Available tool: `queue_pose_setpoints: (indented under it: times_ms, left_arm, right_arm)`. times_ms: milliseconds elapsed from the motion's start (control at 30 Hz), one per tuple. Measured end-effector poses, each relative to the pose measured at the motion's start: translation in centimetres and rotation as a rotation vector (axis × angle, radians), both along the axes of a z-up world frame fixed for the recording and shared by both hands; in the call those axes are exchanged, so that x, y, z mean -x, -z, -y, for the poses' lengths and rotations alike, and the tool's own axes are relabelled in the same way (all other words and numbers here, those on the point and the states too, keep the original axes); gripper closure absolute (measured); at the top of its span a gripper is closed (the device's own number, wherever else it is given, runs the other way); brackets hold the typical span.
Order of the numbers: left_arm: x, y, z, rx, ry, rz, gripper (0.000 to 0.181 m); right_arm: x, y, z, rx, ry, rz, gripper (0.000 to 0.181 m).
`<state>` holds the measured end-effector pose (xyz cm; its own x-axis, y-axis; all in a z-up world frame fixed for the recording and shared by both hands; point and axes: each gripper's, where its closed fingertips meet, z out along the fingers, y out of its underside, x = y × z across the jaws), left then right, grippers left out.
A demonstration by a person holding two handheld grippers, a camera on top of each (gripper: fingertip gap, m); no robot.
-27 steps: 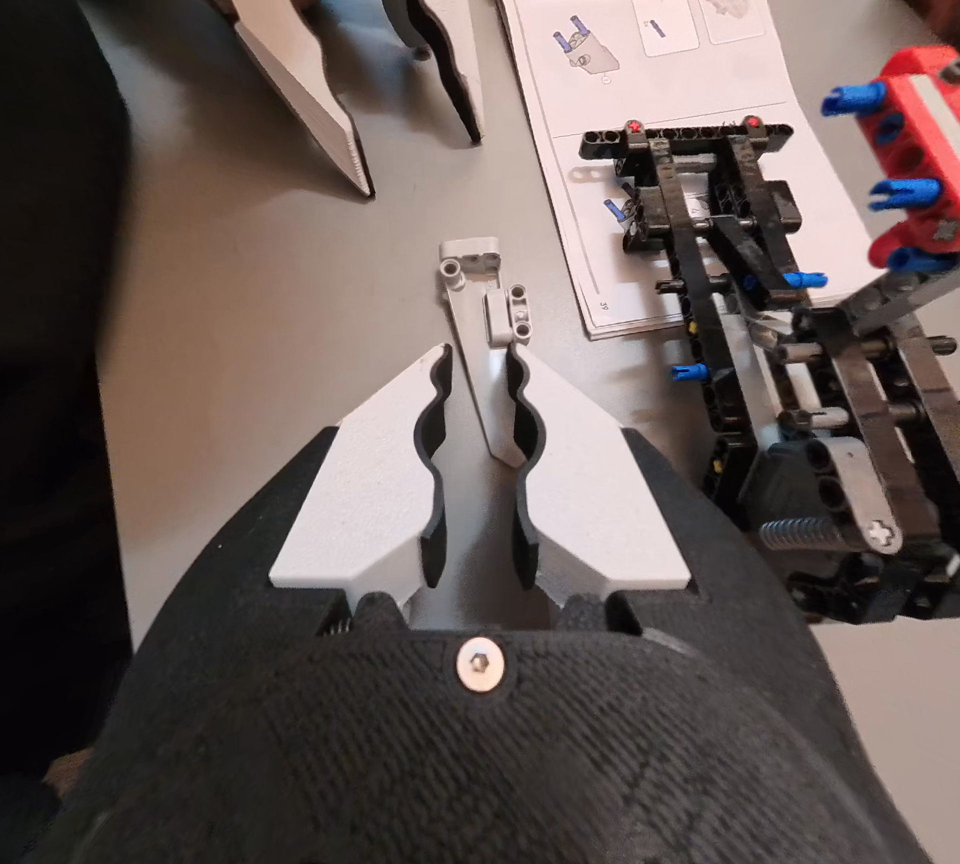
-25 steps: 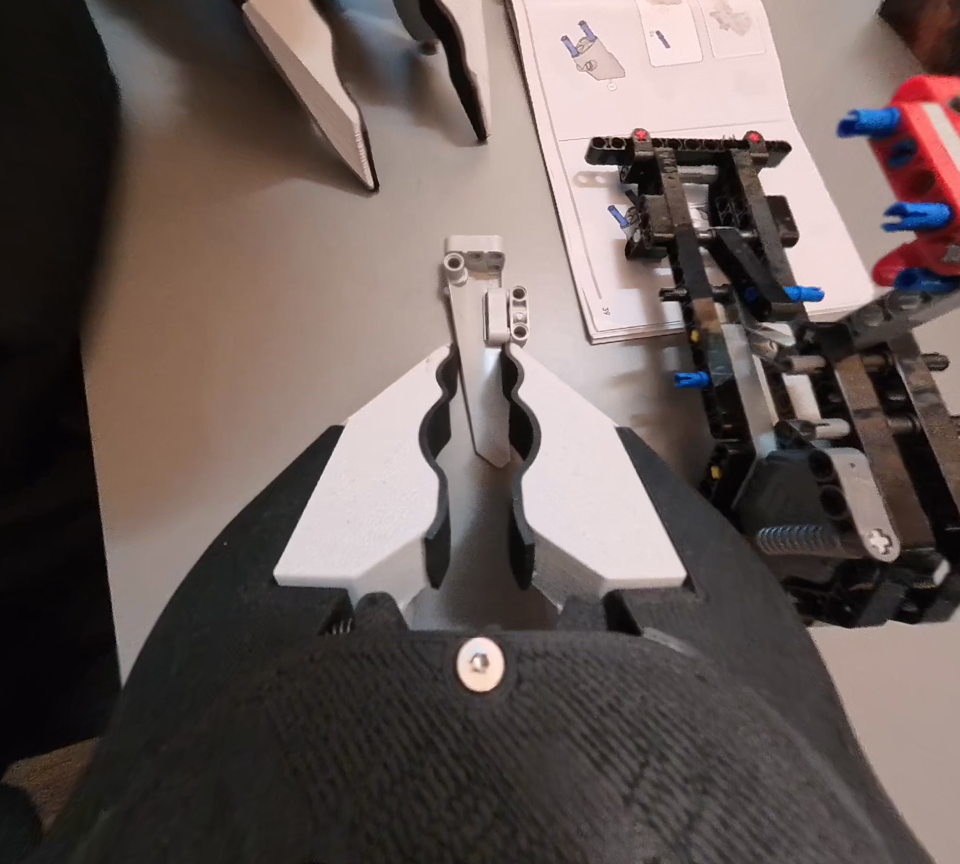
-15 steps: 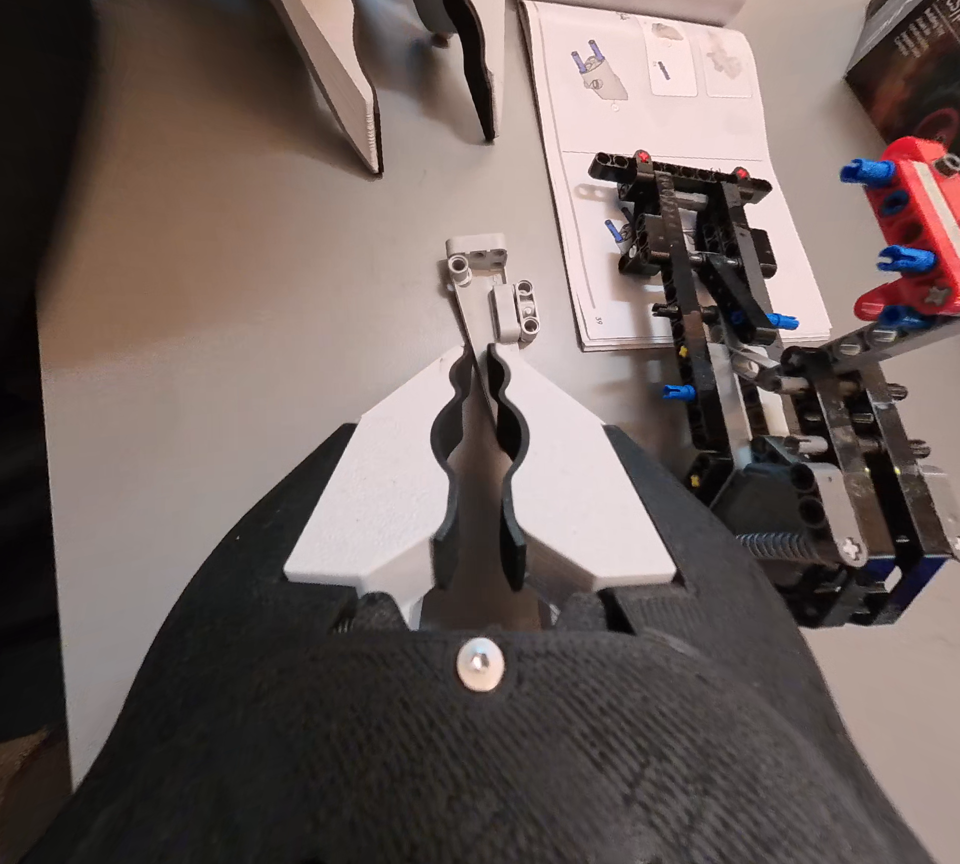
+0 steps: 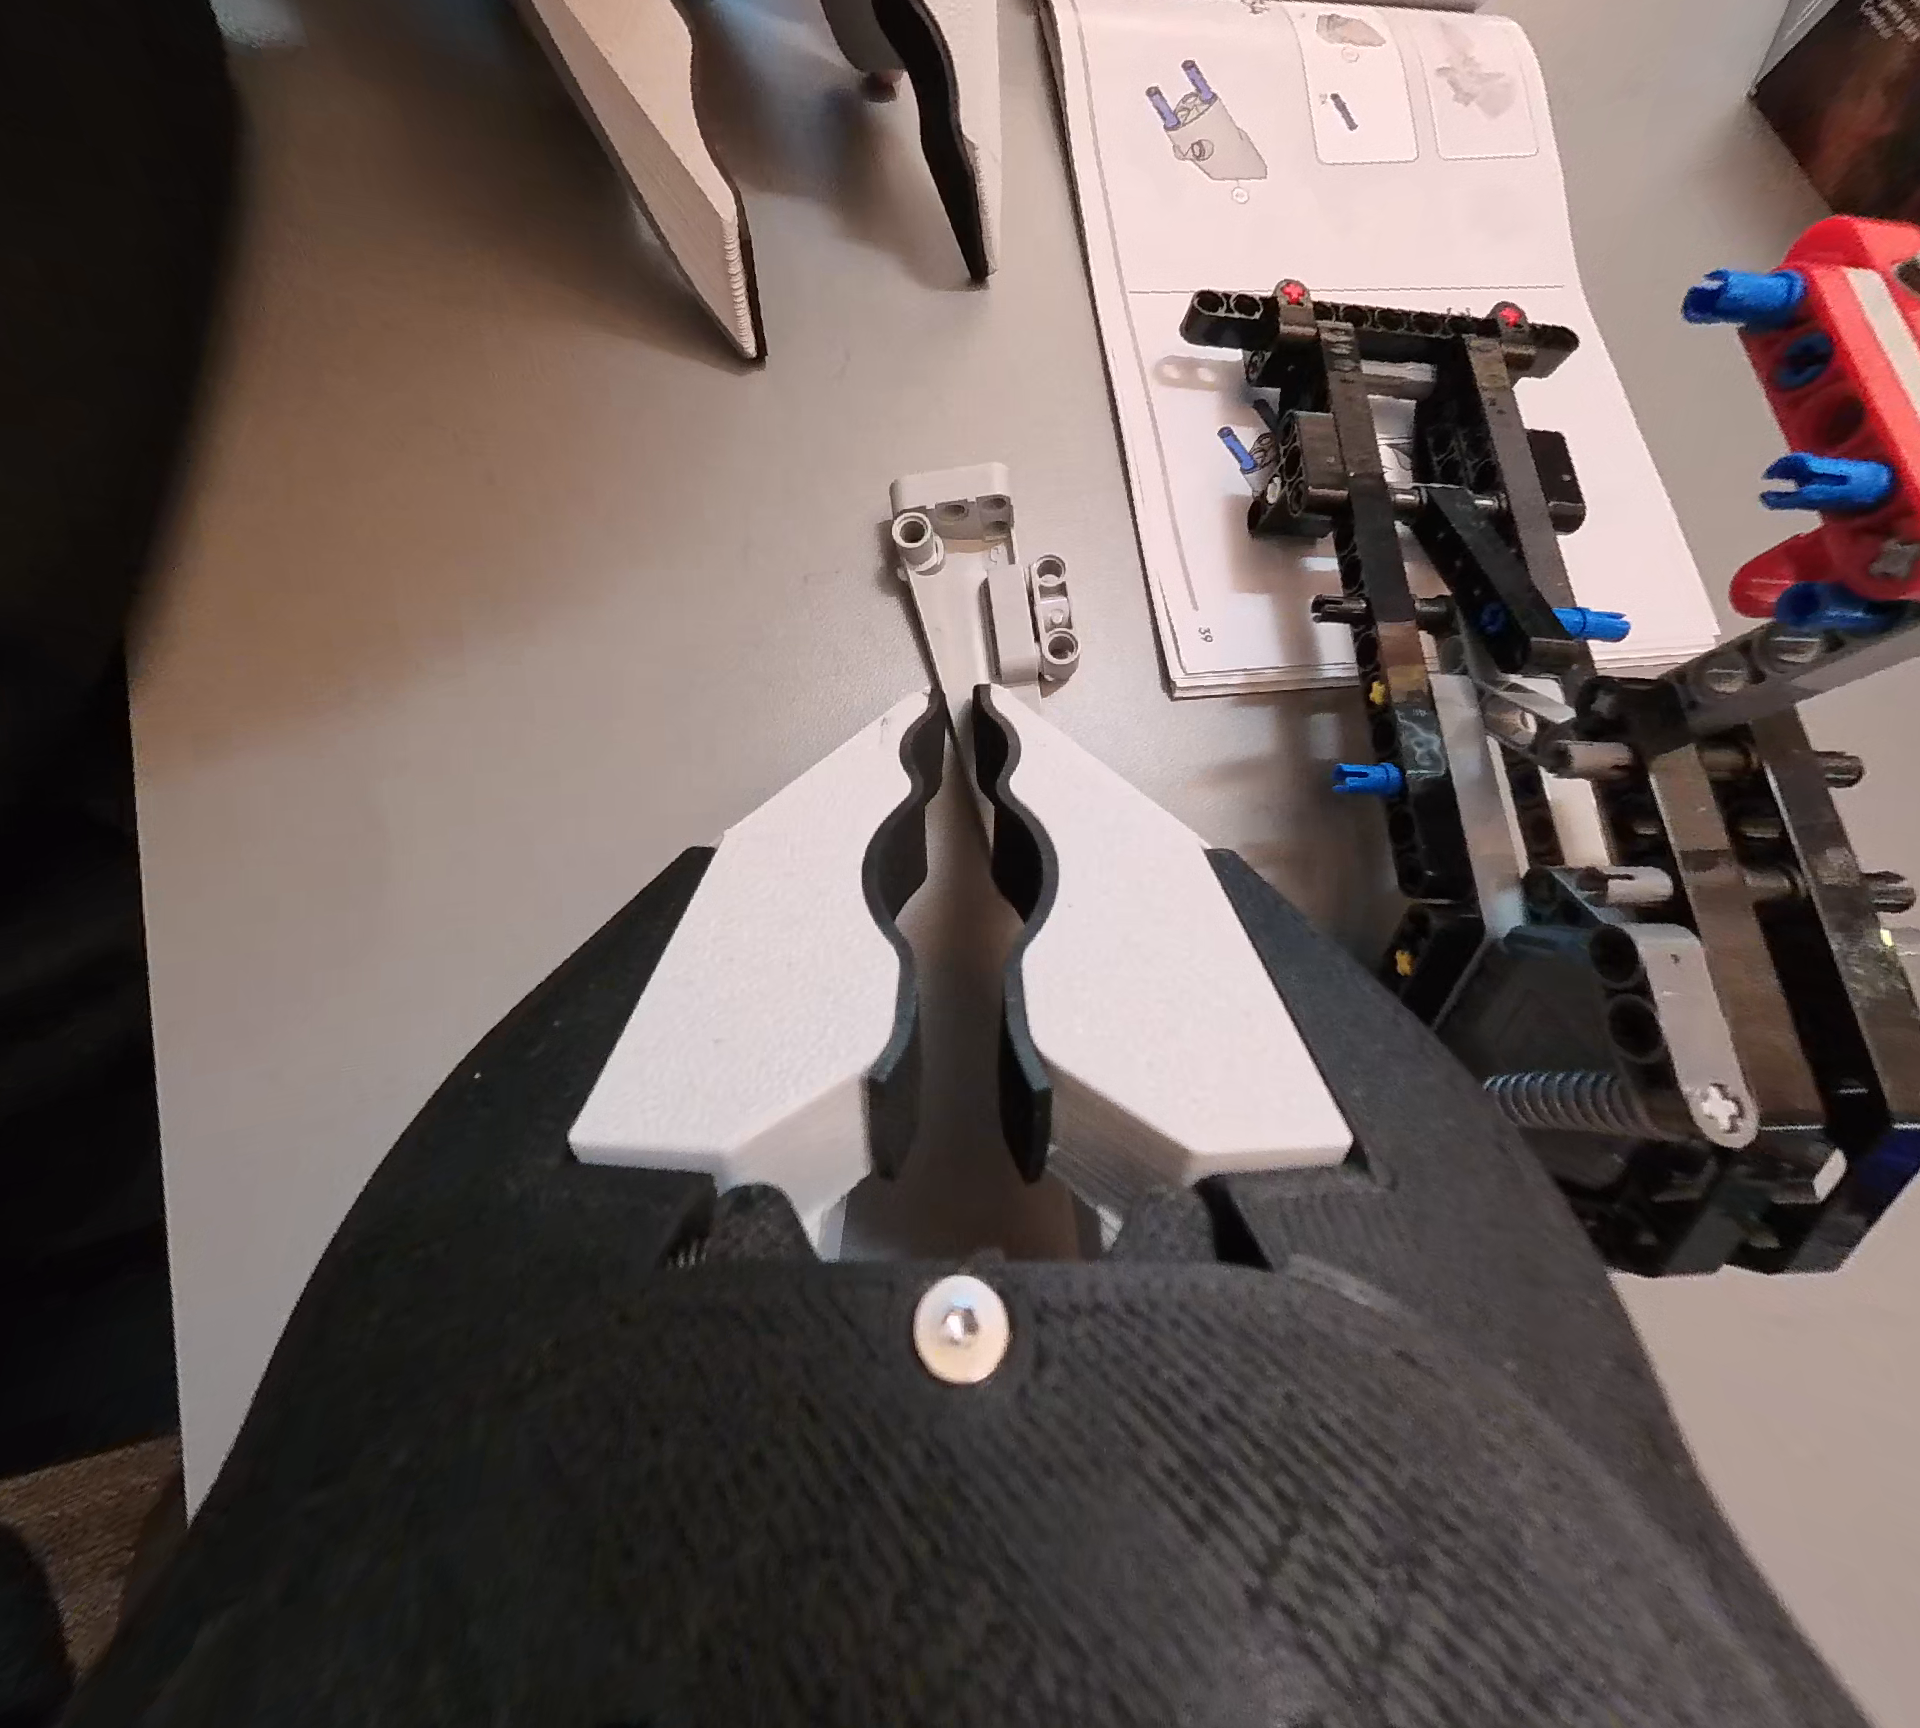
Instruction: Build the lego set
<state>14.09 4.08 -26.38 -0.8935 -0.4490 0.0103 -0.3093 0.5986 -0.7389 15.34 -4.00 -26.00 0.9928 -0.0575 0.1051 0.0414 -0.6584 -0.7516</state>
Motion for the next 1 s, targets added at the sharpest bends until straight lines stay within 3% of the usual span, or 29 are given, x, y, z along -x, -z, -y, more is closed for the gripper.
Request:
queue_pose_setpoints:
  times_ms: [633, 700, 767, 867, 1000]
  left_arm:
    - [0.0, 0.0, 0.0, 0.0, 0.001, 0.0, 0.131]
    - [0.0, 0.0, 0.0, 0.0, 0.001, 0.0, 0.131]
    - [0.0, 0.0, 0.0, 0.001, 0.001, -0.001, 0.131]
    - [0.0, 0.0, 0.0, 0.001, 0.001, -0.002, 0.131]
    - [0.1, 0.0, 0.0, 0.002, 0.002, -0.002, 0.131]
  right_arm:
    - [-0.1, 0.0, 0.1, 0.0, 0.004, -0.007, 0.177]
    - [0.0, 0.0, 0.1, -0.001, 0.001, -0.004, 0.172]
    - [-0.1, -0.2, 0.1, -0.01, 0.005, 0.01, 0.153]
    - [0.0, -1.6, 0.1, -0.096, 0.008, 0.025, 0.14]
    - [-0.3, -5.7, 0.9, -0.283, 0.035, 0.035, 0.145]
